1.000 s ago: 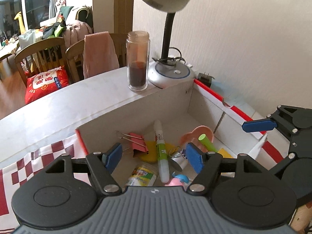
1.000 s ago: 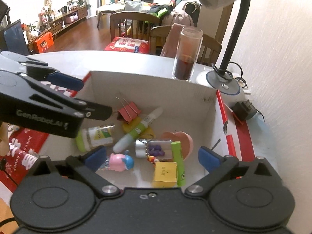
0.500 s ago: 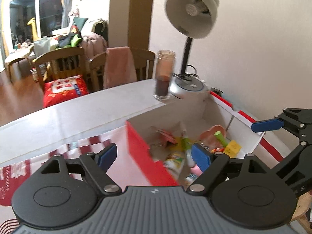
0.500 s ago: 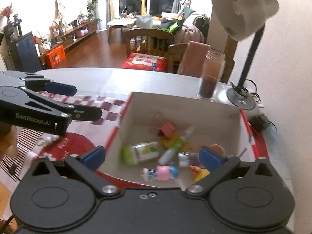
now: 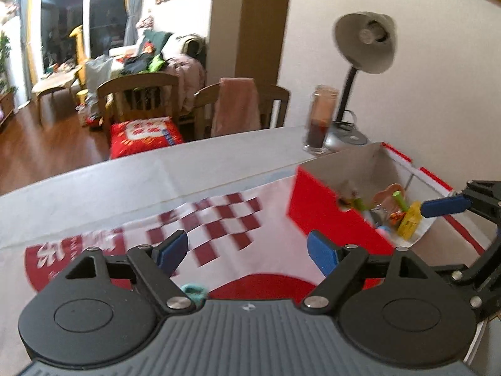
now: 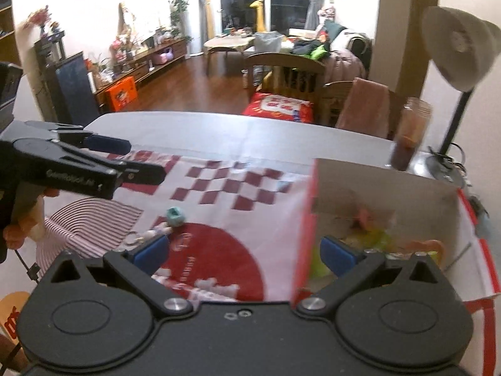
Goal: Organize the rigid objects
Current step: 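Move both grippers back toward the last items on the cloth, then grasp the white bunny keychain with the left gripper while the right grasps the teal sharpener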
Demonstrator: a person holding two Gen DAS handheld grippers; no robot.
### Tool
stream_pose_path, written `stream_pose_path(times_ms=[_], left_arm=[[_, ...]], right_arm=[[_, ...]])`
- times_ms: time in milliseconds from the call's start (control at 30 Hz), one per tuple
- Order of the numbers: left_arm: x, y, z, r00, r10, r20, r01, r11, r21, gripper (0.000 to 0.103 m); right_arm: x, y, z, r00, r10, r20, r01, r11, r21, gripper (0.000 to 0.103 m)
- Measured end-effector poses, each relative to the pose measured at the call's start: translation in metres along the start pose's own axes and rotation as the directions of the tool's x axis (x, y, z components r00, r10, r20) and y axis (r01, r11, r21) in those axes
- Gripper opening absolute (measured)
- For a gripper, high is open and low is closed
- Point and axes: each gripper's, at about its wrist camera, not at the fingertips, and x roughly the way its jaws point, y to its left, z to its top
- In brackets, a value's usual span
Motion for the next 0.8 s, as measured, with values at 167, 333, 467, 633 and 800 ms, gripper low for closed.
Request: stream_pose_path(times_ms=[167,333,467,633,800], left_arm=[[-0.003,0.037,-0.016,1.000,0.028,-0.013,-0.029,0.999,-0.046,0.084],[-0.001,0.063,-0.037,0.999,0.037,-0.025,-0.038,0.997,-0.060,0.084],[0.005,0.076,-0.055,0.998,0.043,-0.042,-0.046,0.996,-0.074,0.084],[0.017,0.084,-0.076,0.997,0.040,-0.062,-0.045,0.995,-0.085,0.084],[0.035,0.076,-0.096,0.996,0.027,-0.081,-0.031,0.998,-0.048,0.084]], right_arm=[[0.016,0.035,0.002,1.000,0.019,-0.008,-0.020,0.999,-0.047,0.103],[0.031,0.056,0.006,1.000,0.009,-0.009,-0.009,0.998,-0.065,0.103],[0.051,0.058,0.011,1.000,-0.011,-0.026,0.009,0.999,-0.048,0.102],[0.077,0.056,0.017,0.998,-0.021,-0.054,0.021,1.000,-0.013,0.102],[0.106,0.058,0.019,0.995,-0.017,-0.094,0.015,1.000,-0.020,0.101]])
